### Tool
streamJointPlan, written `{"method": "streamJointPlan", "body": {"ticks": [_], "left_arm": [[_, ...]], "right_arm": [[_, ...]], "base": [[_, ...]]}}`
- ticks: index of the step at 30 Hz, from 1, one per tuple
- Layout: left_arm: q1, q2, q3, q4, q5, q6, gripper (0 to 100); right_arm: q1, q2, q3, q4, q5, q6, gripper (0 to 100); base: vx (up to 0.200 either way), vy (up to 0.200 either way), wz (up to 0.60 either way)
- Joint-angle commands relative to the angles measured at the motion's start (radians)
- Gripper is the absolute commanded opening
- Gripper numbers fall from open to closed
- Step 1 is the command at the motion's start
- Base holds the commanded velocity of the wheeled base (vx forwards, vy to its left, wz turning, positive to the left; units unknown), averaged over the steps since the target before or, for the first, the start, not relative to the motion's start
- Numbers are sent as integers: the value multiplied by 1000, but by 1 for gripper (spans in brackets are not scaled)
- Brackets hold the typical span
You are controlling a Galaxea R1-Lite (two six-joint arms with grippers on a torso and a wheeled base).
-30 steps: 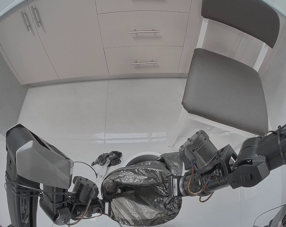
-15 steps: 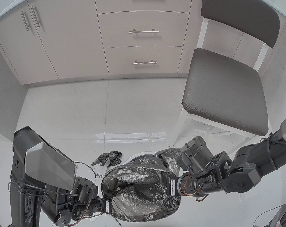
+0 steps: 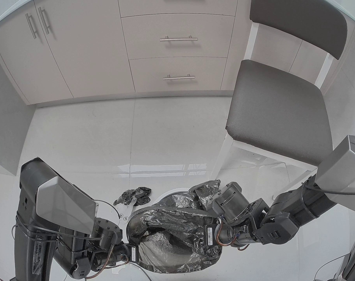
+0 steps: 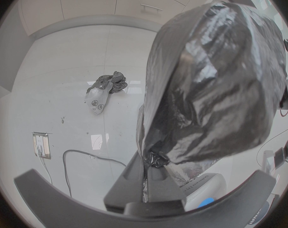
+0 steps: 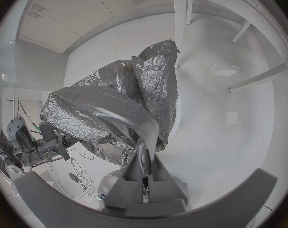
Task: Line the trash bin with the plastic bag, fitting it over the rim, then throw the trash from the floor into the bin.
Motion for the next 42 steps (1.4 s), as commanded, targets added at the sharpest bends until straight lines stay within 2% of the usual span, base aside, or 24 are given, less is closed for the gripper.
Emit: {"method": "streamJointPlan", "body": {"ticks": [1, 11, 18, 20, 24, 29, 42], "left_arm": [[-1, 8, 2, 0, 1, 0, 0], [-12, 30, -4, -2, 20, 19, 0], [-5, 39, -10, -37, 23, 20, 0], [4, 68, -18, -92, 21, 22, 0], [31, 88, -107, -92, 20, 50, 0], [30, 110, -109, -92, 20, 112, 0], [44, 120, -145, -92, 20, 116, 0]], "right_arm": [[-4, 13, 6, 0, -5, -4, 0], [-15, 62, 18, -2, -75, -22, 0], [-31, 82, 18, -79, -85, -59, 0], [-39, 87, 16, -108, -85, -76, 0], [-44, 79, 15, -108, -88, -87, 0], [-64, 72, 16, -109, -111, -91, 0], [-100, 87, -22, -112, -118, -114, 0]], "base": [[0, 0, 0], [0, 0, 0], [0, 0, 0], [0, 0, 0], [0, 0, 0], [0, 0, 0], [0, 0, 0]]}}
